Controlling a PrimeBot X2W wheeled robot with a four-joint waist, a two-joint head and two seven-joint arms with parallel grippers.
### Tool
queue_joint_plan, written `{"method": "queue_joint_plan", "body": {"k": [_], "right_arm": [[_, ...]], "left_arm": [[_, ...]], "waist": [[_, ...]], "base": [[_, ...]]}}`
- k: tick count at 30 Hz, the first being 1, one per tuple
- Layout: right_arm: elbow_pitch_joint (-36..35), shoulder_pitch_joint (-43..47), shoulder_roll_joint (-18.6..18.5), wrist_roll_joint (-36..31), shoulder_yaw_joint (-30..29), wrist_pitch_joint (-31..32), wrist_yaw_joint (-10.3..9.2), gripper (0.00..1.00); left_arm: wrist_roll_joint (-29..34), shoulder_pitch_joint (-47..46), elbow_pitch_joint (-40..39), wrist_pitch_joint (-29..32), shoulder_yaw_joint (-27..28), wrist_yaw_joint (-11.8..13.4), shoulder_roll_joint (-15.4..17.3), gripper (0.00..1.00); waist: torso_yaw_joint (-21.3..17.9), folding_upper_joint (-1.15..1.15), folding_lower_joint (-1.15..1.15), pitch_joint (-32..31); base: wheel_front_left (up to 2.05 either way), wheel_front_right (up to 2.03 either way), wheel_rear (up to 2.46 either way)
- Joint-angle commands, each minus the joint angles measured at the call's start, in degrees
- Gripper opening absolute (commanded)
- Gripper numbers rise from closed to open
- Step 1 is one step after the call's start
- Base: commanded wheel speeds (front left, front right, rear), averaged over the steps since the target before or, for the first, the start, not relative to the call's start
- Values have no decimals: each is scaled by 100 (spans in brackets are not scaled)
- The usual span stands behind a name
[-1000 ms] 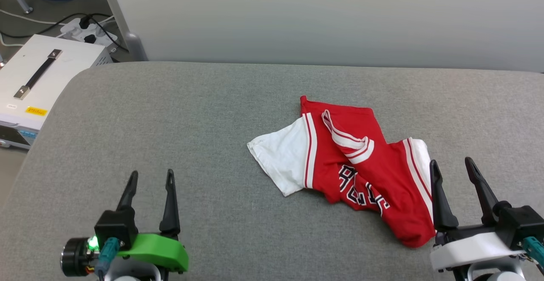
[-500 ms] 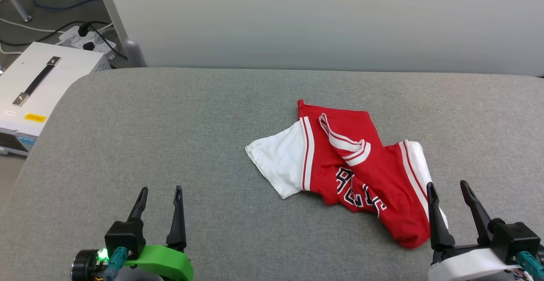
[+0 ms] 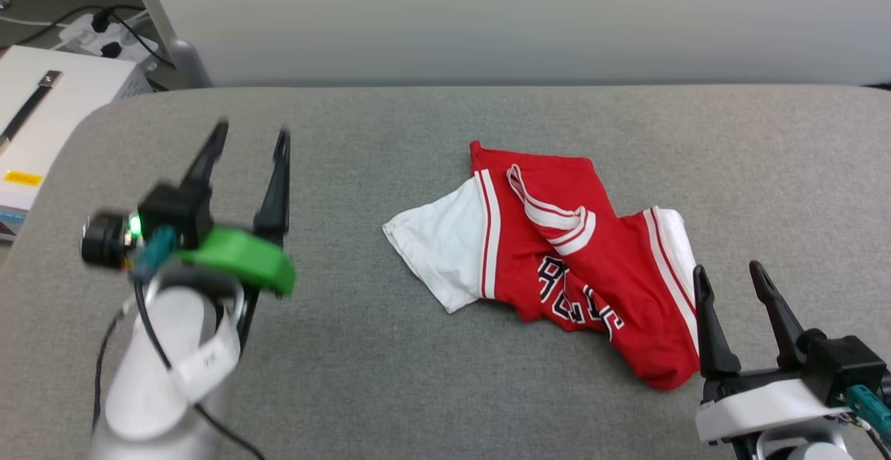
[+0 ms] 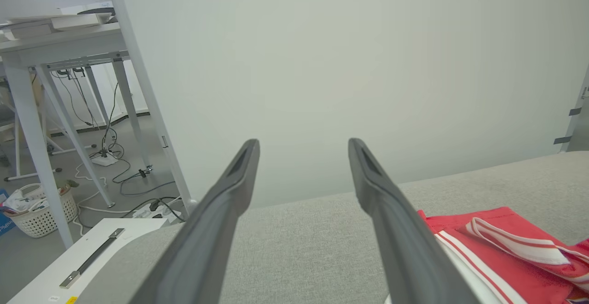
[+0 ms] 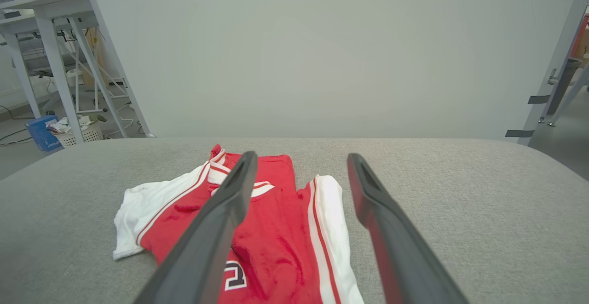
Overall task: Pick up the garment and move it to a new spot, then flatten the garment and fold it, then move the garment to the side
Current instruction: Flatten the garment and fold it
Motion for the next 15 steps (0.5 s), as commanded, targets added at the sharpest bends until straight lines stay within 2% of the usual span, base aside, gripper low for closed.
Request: {"method": "queue_joint_plan", "body": {"k": [1, 5, 15], "right_arm": [[-42, -139, -3, -63, 7, -35, 20, 100], [-121, -304, -3, -79, 30, -35, 20, 100], [-213, -677, -3, -126, 85, -35, 20, 100]], "left_arm": [[-77, -403, 82, 77, -122, -52, 70, 100], [-354, -1395, 473, 814, -725, -94, 291, 100], [-2227, -3122, 1129, 3803, -2914, -99, 960, 100]], "waist": [[-95, 0, 0, 170], [-217, 0, 0, 409], [-535, 0, 0, 1061]], "base": [[0, 0, 0], [0, 0, 0], [0, 0, 0]]}}
